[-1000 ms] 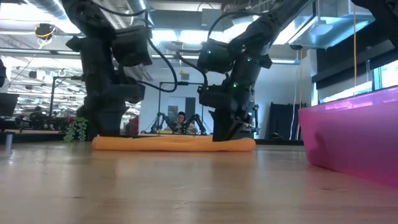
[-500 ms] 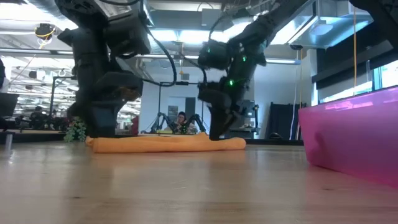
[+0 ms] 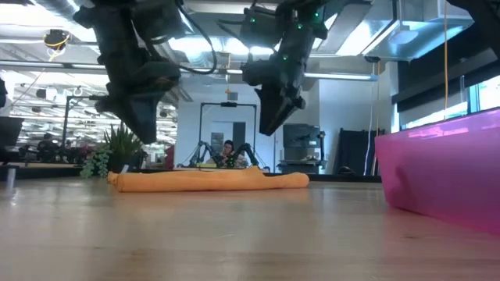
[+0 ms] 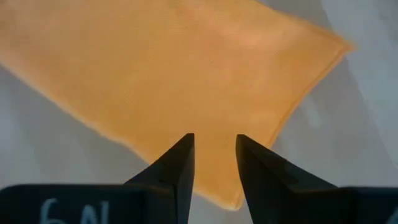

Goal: Roll microfiber towels into tight, uniform cylinder then place into a basket
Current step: Fold the orange microfiber towel

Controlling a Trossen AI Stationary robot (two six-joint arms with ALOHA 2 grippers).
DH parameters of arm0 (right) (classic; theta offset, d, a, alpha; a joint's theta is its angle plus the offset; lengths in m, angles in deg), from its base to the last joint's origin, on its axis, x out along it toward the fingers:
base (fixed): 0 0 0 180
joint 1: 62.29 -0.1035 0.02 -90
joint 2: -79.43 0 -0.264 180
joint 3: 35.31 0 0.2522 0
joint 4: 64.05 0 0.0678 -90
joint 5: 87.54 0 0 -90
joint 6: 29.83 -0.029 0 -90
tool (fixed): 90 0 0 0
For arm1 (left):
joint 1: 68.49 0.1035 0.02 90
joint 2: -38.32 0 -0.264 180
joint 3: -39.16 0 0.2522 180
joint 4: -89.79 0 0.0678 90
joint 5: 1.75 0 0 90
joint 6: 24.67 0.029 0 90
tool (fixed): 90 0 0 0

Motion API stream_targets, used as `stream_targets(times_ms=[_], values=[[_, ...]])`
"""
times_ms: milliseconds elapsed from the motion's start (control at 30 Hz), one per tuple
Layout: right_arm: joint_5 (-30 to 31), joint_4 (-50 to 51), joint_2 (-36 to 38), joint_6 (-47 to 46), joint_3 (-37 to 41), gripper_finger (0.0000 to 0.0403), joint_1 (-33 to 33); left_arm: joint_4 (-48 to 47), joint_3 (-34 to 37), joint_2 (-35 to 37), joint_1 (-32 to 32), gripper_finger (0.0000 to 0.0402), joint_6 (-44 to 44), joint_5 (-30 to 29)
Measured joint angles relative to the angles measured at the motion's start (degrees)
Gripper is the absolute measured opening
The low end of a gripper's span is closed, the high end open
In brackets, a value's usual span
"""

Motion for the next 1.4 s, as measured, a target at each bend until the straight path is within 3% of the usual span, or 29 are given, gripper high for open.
stream_targets(times_ms=[333, 667, 967, 1400], values=[[-1.59, 0.34, -0.13, -6.83, 5.86, 0.012, -3.47, 1.43, 4.7, 0.18, 1.91, 0.0053, 0.95, -4.75], [-0.78, -9.67, -0.2, -10.18, 14.94, 0.012, -3.21, 9.84, 12.25, 0.18, 2.88, 0.0053, 0.64, -5.51], [-0.3, -18.21, -0.2, -11.55, 19.05, 0.012, -0.87, 14.87, 17.4, 0.34, 1.88, 0.0053, -2.21, -4.27], [1.31, -24.95, -0.2, -8.56, 22.1, 0.012, 3.14, 22.42, 17.92, 0.11, -3.72, 0.0053, -5.67, 2.3]])
